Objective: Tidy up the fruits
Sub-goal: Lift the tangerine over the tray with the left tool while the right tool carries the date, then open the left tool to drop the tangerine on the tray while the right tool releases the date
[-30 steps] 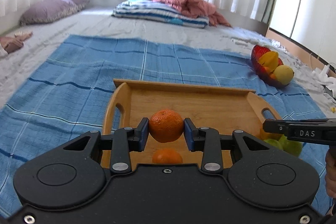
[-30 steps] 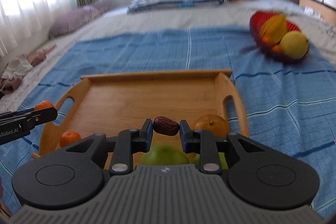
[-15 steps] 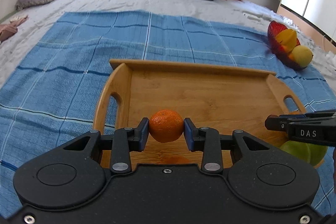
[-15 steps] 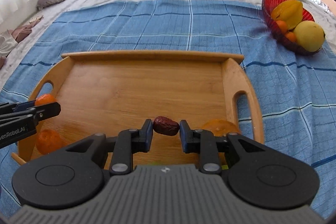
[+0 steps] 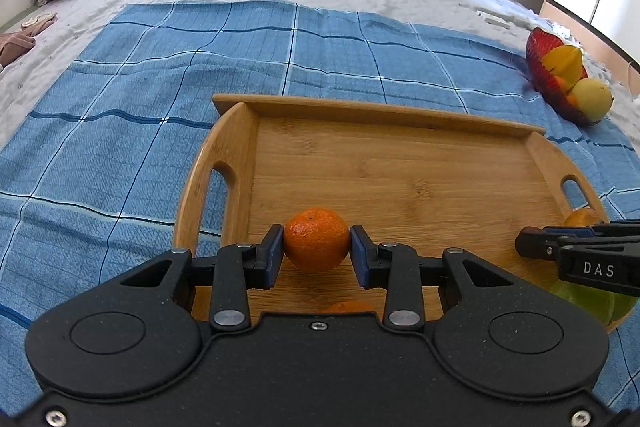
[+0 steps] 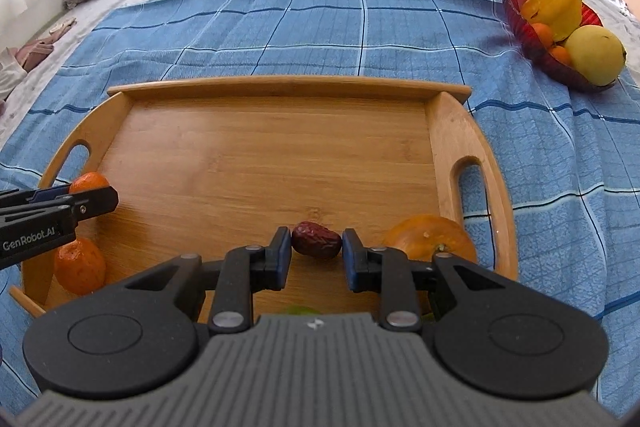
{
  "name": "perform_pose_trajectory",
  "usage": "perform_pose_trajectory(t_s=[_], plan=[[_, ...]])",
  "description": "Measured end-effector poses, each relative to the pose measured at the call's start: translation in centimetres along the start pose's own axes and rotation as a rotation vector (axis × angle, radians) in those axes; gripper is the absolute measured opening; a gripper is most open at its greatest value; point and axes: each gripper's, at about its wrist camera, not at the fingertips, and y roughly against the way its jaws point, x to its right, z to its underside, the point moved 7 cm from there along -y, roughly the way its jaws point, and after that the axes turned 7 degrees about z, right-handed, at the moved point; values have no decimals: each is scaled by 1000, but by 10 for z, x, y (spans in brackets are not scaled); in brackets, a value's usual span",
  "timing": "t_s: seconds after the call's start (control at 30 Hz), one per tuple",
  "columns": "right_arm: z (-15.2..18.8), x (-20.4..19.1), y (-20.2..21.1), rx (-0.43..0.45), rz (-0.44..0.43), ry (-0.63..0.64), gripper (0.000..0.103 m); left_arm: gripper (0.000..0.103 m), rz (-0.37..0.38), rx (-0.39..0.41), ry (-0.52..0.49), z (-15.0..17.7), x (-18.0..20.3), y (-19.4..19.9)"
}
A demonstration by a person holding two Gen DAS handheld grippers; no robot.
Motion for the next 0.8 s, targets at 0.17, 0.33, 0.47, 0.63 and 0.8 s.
perform_pose_trajectory(t_s=[0.17,0.33,0.47,0.63,0.8], plan=[[1,-1,-1,1,1,4,33,33,-4,-6,-5,1,1,-3],[1,-1,-2,4,0,8,33,33,-10,-8,-9,2,2,-6],[1,-2,-2,10,3,16,34,33,-17,-7,-22,2,3,-8],[2,-2,-1,12,2,16,34,34,-18,-6,-22,2,4,-8],[2,-2,-1,12,5,18,35,34,-17,-6,-15,3,3,-8]])
